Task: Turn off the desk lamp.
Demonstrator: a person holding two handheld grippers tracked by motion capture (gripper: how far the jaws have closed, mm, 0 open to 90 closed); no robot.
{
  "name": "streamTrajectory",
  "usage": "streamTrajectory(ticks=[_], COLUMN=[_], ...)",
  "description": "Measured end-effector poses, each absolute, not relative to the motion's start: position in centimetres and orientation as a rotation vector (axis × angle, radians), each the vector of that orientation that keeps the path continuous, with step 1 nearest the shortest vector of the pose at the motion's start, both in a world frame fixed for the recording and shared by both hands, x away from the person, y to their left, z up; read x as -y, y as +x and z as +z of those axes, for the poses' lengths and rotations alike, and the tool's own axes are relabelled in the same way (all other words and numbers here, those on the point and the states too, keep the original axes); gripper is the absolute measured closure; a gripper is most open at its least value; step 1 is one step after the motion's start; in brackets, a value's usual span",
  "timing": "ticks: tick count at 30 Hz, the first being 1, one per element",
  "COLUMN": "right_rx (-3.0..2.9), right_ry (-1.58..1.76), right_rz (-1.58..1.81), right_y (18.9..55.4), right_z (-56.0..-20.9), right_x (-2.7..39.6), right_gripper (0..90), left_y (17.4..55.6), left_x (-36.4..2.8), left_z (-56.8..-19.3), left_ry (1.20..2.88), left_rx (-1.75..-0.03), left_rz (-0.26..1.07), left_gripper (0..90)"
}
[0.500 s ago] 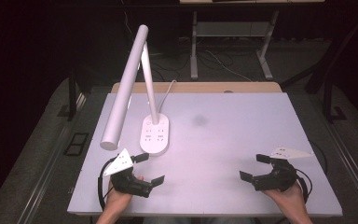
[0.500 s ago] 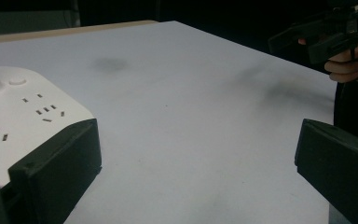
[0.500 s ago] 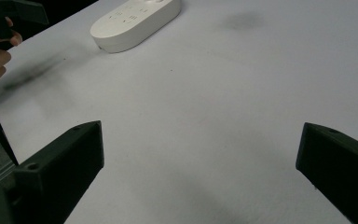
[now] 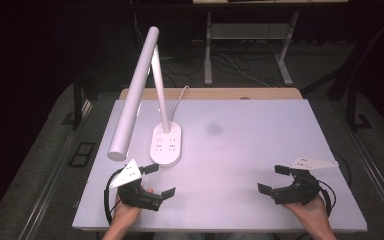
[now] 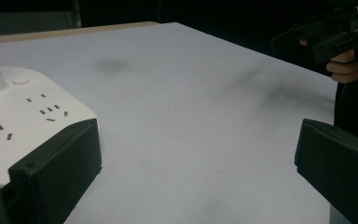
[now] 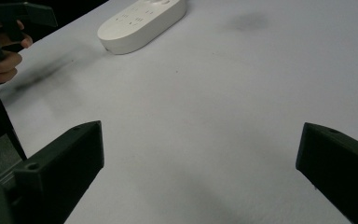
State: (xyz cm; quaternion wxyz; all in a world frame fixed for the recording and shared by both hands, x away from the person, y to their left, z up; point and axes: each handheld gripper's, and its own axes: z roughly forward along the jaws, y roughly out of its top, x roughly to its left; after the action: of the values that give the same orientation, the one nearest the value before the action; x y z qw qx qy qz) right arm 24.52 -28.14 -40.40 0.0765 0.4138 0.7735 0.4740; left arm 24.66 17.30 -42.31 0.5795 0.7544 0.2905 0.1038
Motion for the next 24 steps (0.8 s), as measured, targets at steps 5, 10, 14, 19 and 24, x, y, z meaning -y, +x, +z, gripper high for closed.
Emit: streamTrajectory(ticks=[5,10,14,19,24], right_rx=[-2.343,-2.36,-2.378,-2.385,-2.401], right_ry=[1.233,1.227,1.225,1.221,1.193], right_rz=[1.419,1.414,1.398,1.392,1.382], right_y=[24.6,24.7,24.8,25.2,25.5], right_z=[-40.2,-40.1,-40.0,-39.7,-38.6], right_x=[28.2,28.0,27.8,27.6,27.6], right_gripper=[0.8,0.8,0.8,0.8,0.8], left_y=[24.6,24.7,24.7,24.6,24.5], left_x=[-17.2,-17.0,-17.0,-17.1,-17.1], left_z=[-42.3,-42.4,-42.3,-42.3,-42.4], left_ry=[1.769,1.781,1.778,1.784,1.786], left_rx=[-0.669,-0.665,-0.665,-0.661,-0.664], left_rz=[0.244,0.242,0.247,0.248,0.247], left_gripper=[0.0,0.0,0.1,0.4,0.6])
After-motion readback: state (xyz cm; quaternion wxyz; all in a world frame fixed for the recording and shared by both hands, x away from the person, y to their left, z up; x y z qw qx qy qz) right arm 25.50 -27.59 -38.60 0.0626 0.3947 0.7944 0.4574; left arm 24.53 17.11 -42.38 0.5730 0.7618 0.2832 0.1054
